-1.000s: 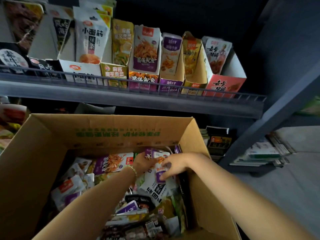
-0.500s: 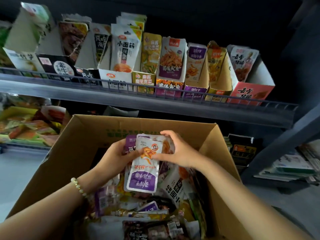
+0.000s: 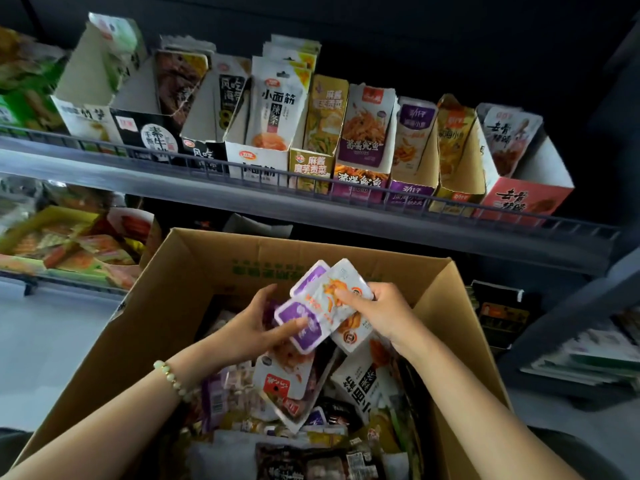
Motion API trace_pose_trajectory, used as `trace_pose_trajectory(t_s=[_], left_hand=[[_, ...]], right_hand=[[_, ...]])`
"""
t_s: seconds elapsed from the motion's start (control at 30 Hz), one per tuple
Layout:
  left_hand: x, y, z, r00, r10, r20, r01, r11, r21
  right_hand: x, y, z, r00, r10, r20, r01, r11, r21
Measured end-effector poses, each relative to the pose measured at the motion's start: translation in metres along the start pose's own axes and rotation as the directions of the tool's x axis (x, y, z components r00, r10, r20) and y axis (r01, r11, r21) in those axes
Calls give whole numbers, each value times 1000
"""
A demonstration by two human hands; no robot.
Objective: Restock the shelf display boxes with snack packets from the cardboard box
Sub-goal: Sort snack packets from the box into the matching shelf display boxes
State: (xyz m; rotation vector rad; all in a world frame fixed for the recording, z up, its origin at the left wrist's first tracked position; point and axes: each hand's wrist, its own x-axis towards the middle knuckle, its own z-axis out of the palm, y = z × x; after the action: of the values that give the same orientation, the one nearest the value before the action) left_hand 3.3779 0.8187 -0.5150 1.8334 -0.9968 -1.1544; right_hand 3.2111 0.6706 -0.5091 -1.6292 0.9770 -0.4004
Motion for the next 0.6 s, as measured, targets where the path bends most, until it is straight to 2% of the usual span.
trace_pose_trajectory(t_s=[0.07, 0.17, 0.3, 0.4, 0.47, 0.53, 0.6], left_hand=[[-1, 2, -1, 999, 44, 4, -44, 999, -10], [-2, 6, 4, 987, 155, -46, -159, 983, -94], [-4, 19, 5, 975, 142, -169, -196, 910, -366], [-5, 20, 0, 966, 87, -243, -193, 871, -452], [-5, 20, 0, 966, 85, -246, -189, 878, -440], [-6, 22, 1, 957, 109, -269, -214, 892, -399], [-5, 22, -1, 938, 135, -319, -255, 893, -372]], right_hand=[[0, -4, 0, 999, 9, -40, -5, 996, 90], [-3, -6, 6, 997, 73, -4, -70, 972, 223], [-7, -8, 14, 989, 68, 133, -113, 925, 364], [-13, -12, 12, 959, 40, 282, -101, 974, 205], [-16, -16, 11, 942, 43, 332, -77, 993, 89], [-17, -19, 8, 927, 27, 374, -61, 995, 78], [-17, -22, 2, 910, 8, 414, -74, 987, 146]])
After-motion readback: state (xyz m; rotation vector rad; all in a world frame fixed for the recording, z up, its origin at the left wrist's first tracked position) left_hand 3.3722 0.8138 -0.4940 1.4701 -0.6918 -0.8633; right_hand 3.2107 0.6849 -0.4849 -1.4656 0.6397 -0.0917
